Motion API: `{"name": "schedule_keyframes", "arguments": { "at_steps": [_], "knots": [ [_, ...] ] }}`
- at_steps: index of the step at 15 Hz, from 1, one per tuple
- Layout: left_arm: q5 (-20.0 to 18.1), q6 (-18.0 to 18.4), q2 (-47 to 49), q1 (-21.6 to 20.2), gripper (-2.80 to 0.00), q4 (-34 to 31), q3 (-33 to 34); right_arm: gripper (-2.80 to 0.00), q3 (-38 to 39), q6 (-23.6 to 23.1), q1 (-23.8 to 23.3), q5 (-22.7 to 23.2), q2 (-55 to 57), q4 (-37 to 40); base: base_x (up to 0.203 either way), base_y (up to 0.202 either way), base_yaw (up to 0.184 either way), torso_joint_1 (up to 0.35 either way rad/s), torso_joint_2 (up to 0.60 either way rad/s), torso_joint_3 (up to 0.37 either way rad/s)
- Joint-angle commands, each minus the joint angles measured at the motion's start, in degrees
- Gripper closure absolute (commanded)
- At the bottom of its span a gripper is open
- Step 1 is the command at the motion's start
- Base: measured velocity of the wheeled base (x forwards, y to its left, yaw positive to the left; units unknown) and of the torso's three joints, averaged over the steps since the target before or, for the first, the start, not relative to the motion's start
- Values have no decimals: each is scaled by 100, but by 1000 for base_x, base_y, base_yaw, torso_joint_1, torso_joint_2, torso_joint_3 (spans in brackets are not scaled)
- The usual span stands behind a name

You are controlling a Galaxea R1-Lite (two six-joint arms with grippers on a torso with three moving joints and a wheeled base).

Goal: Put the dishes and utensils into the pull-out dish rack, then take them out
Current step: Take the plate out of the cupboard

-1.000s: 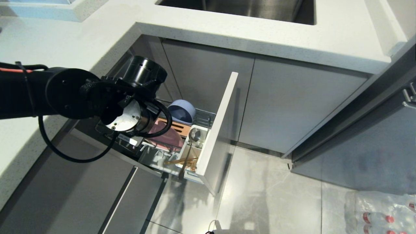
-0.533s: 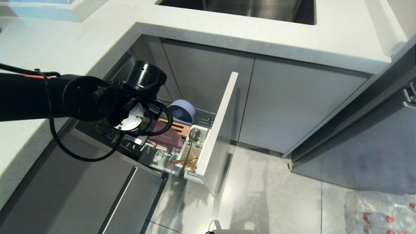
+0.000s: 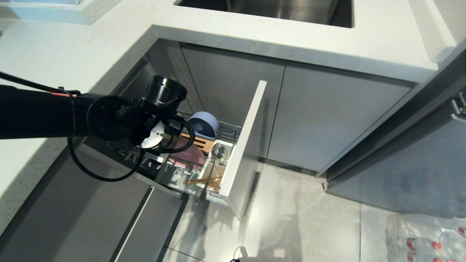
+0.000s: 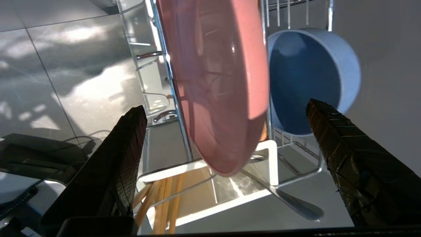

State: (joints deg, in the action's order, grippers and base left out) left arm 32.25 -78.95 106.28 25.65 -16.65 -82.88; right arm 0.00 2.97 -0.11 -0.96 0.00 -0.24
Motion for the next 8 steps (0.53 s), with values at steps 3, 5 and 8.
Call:
{"name": "schedule_keyframes", "arguments": {
  "at_steps": [3,5,8],
  "knots": [
    [-85,-41,155,-119,-280,272,68,0,0,1,2,0,0,-2,0,0,0,0,0,0],
    [-163,-32,174,-131,-280,430,132,0,0,1,-1,0,4,-2,0,0,0,0,0,0],
    [-167,-32,183,-131,-280,443,132,0,0,1,1,0,7,-2,0,0,0,0,0,0]
  ]
}}
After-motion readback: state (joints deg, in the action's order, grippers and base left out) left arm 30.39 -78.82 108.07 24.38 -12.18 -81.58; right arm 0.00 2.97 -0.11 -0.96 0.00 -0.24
